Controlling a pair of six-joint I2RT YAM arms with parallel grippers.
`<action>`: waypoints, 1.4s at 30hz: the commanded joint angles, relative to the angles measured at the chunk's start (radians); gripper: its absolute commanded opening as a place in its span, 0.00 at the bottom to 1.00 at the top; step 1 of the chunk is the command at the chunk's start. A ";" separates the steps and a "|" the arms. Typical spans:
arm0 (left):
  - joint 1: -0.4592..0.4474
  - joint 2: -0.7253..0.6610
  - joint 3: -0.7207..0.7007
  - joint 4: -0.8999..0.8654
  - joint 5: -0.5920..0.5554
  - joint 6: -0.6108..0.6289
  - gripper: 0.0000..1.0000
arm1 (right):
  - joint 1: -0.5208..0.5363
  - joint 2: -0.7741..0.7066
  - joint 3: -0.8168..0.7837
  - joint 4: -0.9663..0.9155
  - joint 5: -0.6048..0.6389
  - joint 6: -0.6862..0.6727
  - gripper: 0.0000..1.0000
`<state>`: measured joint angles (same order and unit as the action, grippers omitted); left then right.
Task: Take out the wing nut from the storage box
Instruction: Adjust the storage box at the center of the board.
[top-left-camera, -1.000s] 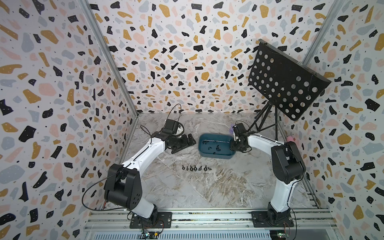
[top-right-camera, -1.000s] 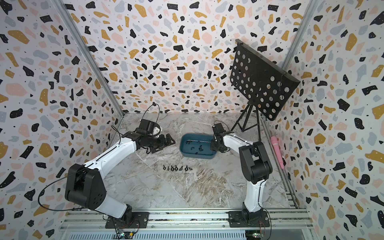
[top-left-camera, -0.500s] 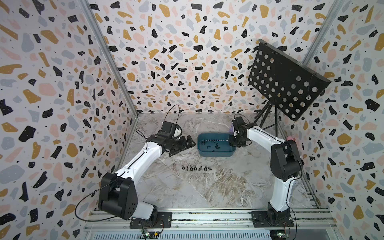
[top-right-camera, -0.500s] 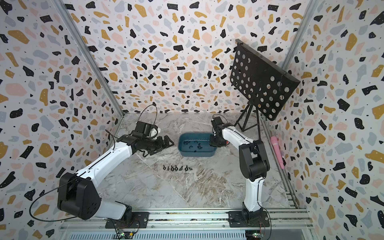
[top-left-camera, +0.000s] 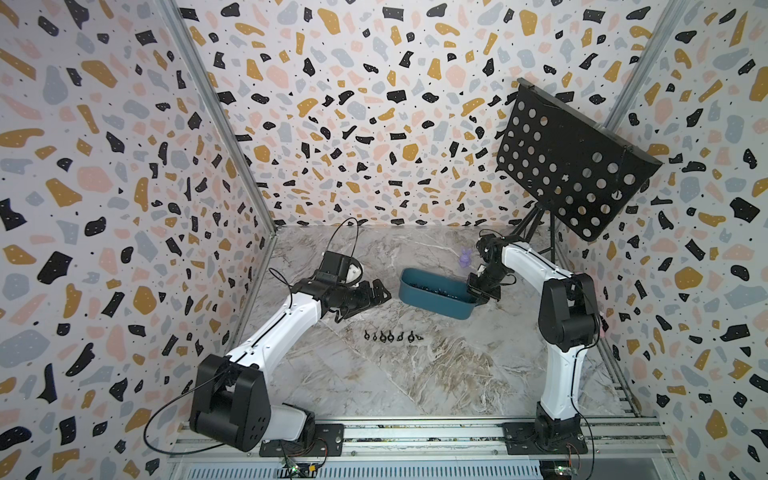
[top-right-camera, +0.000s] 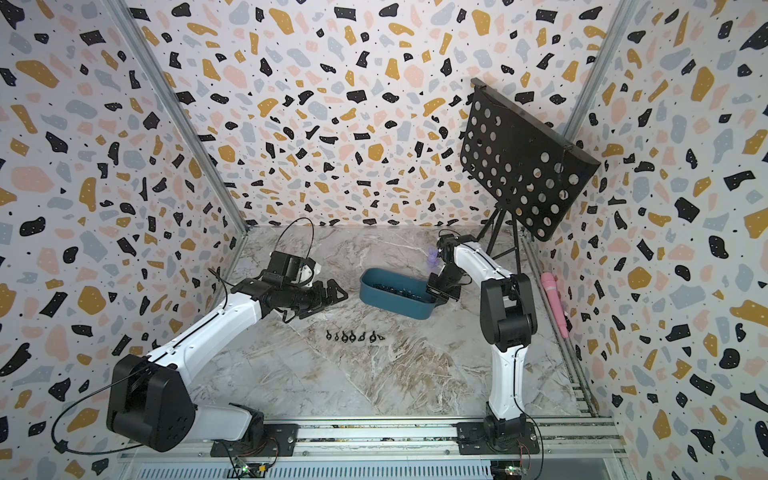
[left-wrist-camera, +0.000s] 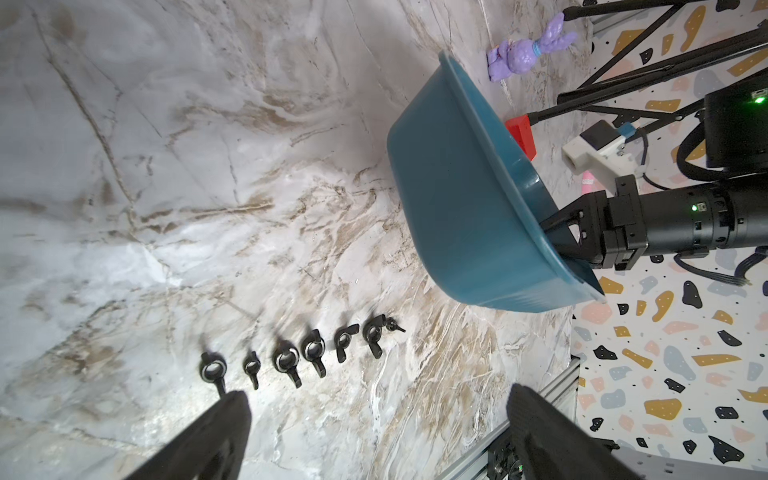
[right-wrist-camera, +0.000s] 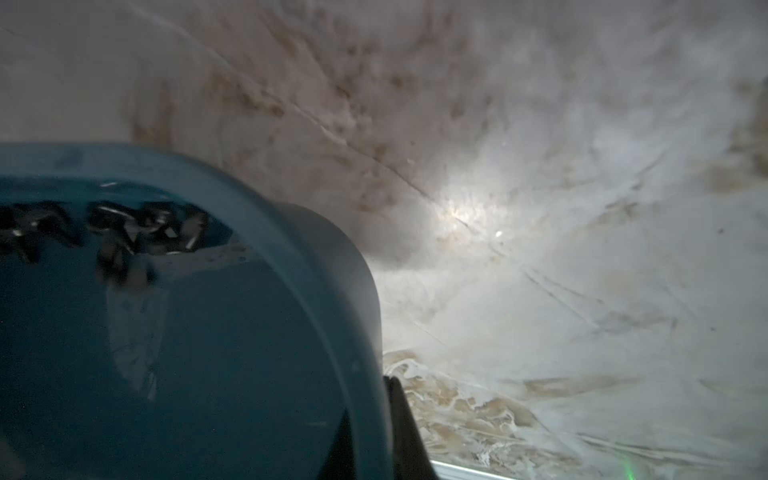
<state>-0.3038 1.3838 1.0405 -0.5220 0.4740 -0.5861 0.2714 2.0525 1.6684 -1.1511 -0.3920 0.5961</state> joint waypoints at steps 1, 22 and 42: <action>0.003 -0.024 -0.005 0.034 0.017 0.017 1.00 | 0.005 -0.040 0.014 -0.051 -0.045 0.017 0.00; 0.003 -0.031 0.047 -0.004 -0.014 -0.001 1.00 | 0.006 -0.315 -0.381 0.514 0.369 -0.023 0.00; 0.003 -0.072 0.039 -0.023 -0.034 -0.004 1.00 | 0.006 -0.307 -0.550 0.717 0.325 -0.085 0.18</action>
<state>-0.3038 1.3300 1.0611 -0.5426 0.4538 -0.5945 0.2745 1.7554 1.1271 -0.4580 -0.0422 0.5182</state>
